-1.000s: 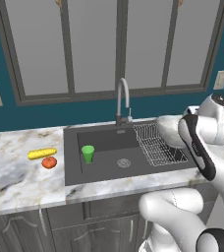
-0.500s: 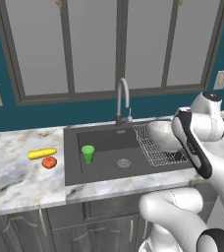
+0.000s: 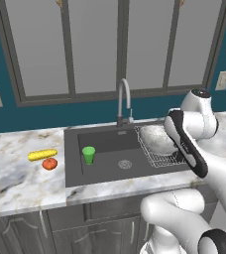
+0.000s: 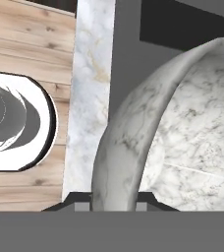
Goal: Remove the squash and corn from the sink. Then move the bowl and cup from the counter to the sink for washing.
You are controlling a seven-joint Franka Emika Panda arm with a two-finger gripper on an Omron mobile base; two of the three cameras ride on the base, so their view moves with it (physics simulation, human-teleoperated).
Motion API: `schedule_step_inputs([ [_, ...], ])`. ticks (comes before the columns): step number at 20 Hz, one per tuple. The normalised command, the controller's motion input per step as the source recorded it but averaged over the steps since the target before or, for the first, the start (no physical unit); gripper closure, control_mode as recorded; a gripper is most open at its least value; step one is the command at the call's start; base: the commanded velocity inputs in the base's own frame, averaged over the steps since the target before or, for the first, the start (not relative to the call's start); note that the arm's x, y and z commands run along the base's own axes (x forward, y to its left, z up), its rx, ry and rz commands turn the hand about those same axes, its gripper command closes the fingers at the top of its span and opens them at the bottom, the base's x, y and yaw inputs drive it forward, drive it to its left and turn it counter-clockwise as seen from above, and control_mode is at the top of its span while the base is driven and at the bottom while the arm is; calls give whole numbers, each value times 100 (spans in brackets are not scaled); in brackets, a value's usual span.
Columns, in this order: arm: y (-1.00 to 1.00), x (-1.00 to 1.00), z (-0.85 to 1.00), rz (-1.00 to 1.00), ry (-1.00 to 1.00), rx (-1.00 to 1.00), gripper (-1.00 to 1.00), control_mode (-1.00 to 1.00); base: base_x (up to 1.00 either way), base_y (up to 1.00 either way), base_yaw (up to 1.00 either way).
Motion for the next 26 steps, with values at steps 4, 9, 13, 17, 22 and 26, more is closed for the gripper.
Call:
schedule_step_inputs([
  [4,31,-7,5,0,3,0,100,-100,0,0,0],
  [9,31,-8,6,0,1,0,100,-100,0,0,0],
  [13,27,-8,6,0,1,1,100,-100,0,0,0],
  [17,27,-5,1,0,3,3,100,-100,0,0,0],
  [22,26,0,0,0,8,3,100,-100,0,0,0],
  [26,27,0,0,0,7,4,100,-100,0,0,0],
])
